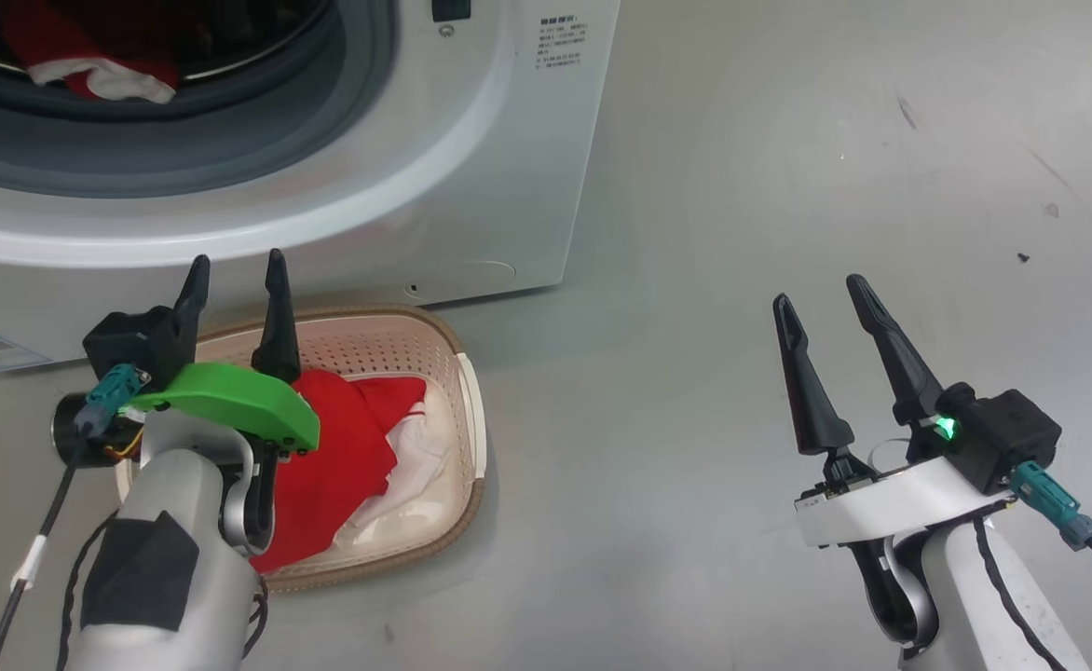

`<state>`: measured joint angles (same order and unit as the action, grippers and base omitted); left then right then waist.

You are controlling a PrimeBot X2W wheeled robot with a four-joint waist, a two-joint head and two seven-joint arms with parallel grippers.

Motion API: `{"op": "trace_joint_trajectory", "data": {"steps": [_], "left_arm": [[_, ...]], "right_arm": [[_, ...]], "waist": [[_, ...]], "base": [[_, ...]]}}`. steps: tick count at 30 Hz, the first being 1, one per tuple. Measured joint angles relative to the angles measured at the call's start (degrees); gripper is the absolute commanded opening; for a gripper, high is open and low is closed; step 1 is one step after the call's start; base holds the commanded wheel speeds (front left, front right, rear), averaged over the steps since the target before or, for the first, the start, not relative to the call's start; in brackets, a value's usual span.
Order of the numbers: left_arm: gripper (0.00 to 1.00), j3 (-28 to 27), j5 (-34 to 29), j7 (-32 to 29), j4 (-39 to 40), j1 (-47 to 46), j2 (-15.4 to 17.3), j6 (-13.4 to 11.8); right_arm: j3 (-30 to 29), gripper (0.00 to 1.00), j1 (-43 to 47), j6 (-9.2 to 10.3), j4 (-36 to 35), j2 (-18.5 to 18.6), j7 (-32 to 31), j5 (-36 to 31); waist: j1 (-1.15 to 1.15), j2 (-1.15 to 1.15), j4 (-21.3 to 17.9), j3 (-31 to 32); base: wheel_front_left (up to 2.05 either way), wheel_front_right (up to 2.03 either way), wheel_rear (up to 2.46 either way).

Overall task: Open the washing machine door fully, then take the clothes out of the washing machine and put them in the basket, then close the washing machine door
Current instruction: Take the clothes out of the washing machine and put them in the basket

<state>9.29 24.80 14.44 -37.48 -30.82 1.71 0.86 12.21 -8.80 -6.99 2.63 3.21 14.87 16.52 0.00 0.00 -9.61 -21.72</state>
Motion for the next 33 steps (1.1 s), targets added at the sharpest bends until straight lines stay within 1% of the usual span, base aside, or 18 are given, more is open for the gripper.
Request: {"op": "trace_joint_trajectory", "data": {"steps": [6, 7, 11, 19, 25, 33], "left_arm": [[1.00, -0.4, -2.3, 0.0, 6.7, 3.5, -0.1, -0.7], [1.00, -0.5, -3.0, 0.0, 8.7, 4.7, -0.1, -1.3], [1.00, -0.5, -4.0, 0.0, 12.0, 7.3, -0.1, -2.1], [1.00, -0.9, -5.2, 0.0, 17.2, 15.1, -0.1, -4.0], [1.00, -1.3, -4.8, 0.0, 20.1, 21.5, 0.0, -4.4], [1.00, -0.1, -4.4, 0.0, 23.8, 28.0, 0.1, -5.0]], "right_arm": [[-0.6, 1.00, 1.6, 0.00, 0.6, 0.0, 0.0, -0.5], [-0.6, 1.00, 2.1, 0.00, 0.7, 0.0, 0.0, -0.5], [-0.6, 1.00, 3.1, 0.00, 1.2, 0.0, 0.0, -1.2], [-1.5, 1.00, 5.5, 0.00, 1.7, 0.0, 0.0, -1.8], [-2.4, 1.00, 7.6, 0.00, 2.1, 0.0, 0.0, -2.3], [-2.6, 1.00, 10.4, 0.00, 2.1, -0.1, 0.0, -2.7]], "waist": [[0.00, 0.00, 1.4, 3.4], [0.00, 0.00, 1.9, 4.5], [0.00, 0.00, 2.6, 6.6], [0.00, 0.00, 3.7, 10.7], [0.00, 0.00, 4.2, 13.6], [0.00, 0.00, 4.8, 16.4]], "base": [[0.00, 0.00, 0.00], [0.00, 0.00, 0.00], [0.00, 0.00, 0.00], [0.00, 0.00, 0.00], [0.00, 0.00, 0.00], [0.00, 0.00, 0.00]]}}
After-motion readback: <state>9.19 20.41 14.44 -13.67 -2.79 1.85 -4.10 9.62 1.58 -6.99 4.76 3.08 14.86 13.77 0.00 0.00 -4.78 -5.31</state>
